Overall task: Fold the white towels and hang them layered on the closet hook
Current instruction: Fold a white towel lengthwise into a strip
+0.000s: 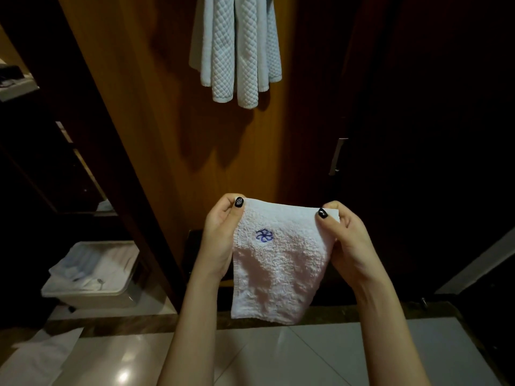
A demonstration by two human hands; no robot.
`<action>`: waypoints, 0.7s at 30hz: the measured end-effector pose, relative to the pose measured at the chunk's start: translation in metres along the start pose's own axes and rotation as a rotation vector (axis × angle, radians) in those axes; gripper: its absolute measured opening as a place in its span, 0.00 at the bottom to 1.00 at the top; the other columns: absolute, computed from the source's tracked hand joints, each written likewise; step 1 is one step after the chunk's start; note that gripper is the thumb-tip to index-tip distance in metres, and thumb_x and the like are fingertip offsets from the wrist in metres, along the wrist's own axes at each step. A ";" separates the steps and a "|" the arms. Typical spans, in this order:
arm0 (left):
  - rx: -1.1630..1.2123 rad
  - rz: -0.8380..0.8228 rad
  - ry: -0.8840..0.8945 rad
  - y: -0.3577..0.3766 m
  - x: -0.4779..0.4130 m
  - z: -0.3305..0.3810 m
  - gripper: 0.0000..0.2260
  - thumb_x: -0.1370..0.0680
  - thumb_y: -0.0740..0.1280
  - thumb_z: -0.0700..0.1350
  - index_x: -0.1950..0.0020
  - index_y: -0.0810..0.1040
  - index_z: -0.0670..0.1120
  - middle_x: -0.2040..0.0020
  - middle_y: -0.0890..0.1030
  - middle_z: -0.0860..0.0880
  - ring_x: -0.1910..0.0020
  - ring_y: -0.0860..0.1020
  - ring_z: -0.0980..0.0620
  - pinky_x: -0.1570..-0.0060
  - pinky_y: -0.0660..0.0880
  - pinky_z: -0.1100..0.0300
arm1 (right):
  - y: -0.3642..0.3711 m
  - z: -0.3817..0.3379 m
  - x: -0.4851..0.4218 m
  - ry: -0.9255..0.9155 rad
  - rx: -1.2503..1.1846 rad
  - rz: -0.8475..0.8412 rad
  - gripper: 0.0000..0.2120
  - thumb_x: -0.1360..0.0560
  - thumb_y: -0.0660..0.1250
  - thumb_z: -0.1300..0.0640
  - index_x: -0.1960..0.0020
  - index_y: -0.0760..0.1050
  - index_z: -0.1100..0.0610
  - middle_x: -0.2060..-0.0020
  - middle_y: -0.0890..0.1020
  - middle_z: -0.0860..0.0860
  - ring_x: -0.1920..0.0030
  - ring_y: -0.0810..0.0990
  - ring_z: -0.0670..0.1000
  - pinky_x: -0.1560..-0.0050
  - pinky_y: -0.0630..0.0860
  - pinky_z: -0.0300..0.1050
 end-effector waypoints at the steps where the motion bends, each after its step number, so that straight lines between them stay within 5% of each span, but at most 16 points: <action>1: 0.005 -0.013 -0.003 0.000 0.000 0.001 0.07 0.23 0.64 0.50 0.58 0.80 0.55 0.57 0.74 0.44 0.54 0.71 0.45 0.49 0.68 0.48 | 0.000 0.000 0.001 0.022 -0.042 -0.021 0.09 0.28 0.72 0.60 0.60 0.72 0.56 0.69 0.79 0.48 0.69 0.78 0.46 0.72 0.74 0.37; 7: 0.086 -0.140 -0.018 -0.003 0.006 0.004 0.08 0.22 0.64 0.47 0.58 0.80 0.54 0.63 0.76 0.54 0.65 0.73 0.58 0.63 0.72 0.66 | -0.003 0.001 0.006 0.101 -0.108 -0.092 0.03 0.33 0.72 0.57 0.62 0.79 0.52 0.69 0.79 0.50 0.71 0.77 0.47 0.71 0.73 0.38; 14: 0.279 -0.207 -0.071 -0.006 0.008 0.009 0.05 0.28 0.75 0.52 0.58 0.81 0.53 0.65 0.75 0.53 0.67 0.72 0.59 0.66 0.70 0.67 | -0.011 -0.006 0.013 0.112 0.013 -0.232 0.09 0.34 0.72 0.64 0.56 0.85 0.54 0.63 0.85 0.53 0.63 0.84 0.50 0.63 0.80 0.41; 21: 0.274 -0.285 -0.128 -0.007 0.009 0.012 0.15 0.35 0.79 0.57 0.58 0.80 0.50 0.63 0.77 0.48 0.66 0.76 0.56 0.65 0.74 0.65 | -0.013 -0.011 0.009 -0.066 0.445 0.016 0.03 0.32 0.75 0.55 0.59 0.84 0.53 0.59 0.86 0.51 0.56 0.84 0.47 0.57 0.78 0.34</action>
Point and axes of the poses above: each hand's wrist, its own x-axis away from the middle knuckle, its own y-axis out of the palm, z = x × y, the point moved 1 cm from there along -x, towards the middle knuckle
